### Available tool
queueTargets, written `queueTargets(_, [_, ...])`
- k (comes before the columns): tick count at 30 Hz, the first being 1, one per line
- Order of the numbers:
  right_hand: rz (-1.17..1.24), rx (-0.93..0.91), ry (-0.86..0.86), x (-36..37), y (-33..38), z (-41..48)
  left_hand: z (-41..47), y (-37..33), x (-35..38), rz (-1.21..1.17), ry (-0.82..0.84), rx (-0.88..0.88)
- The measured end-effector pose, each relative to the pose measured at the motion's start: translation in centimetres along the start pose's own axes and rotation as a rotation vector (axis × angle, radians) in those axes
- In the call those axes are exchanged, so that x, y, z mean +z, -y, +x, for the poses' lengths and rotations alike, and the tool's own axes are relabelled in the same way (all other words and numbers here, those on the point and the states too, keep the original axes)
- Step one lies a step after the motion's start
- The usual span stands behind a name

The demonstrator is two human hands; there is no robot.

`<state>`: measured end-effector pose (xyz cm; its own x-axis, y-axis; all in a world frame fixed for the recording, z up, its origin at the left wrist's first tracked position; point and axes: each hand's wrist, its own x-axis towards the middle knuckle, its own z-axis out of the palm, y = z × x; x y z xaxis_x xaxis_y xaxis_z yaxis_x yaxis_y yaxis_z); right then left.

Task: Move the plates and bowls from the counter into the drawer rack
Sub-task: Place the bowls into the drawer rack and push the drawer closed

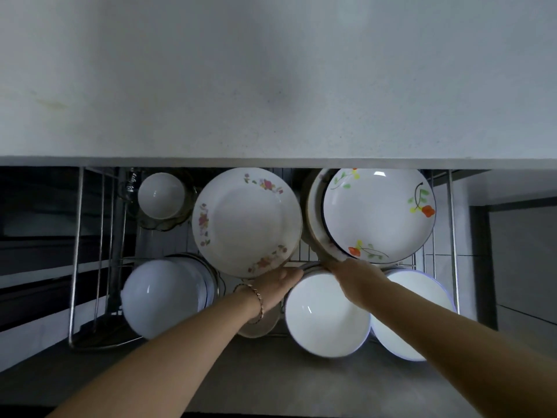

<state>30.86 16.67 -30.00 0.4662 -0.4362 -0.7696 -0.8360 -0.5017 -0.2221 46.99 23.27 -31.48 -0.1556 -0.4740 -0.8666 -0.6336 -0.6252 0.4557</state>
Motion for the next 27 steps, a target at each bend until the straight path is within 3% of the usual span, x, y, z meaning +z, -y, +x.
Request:
queueTargets(3, [0.045, 0.082, -0.004, 0.2, 0.1, 0.8, -1.0, -0.3, 0.1, 0.074, 0.067, -0.037])
queueTargets(7, [0.061, 0.094, 0.003, 0.7, 0.3, 1.7, -1.4, -1.1, 1.2, 0.345, -0.045, -0.115])
queueTargets(12, [0.165, 0.175, -0.043, 1.5, 0.3, 1.7, -0.5, -1.7, 2.1, 0.292, -0.118, -0.16])
queueTargets(20, [-0.132, 0.189, -0.089, 0.4, 1.4, -0.3, -0.5, -1.6, 2.0, 0.262, -0.096, -0.162])
queueTargets(27, [-0.094, 0.106, -0.065, -4.7, 3.2, -3.4, -4.8, -2.5, -1.3, 0.133, -0.262, -0.122])
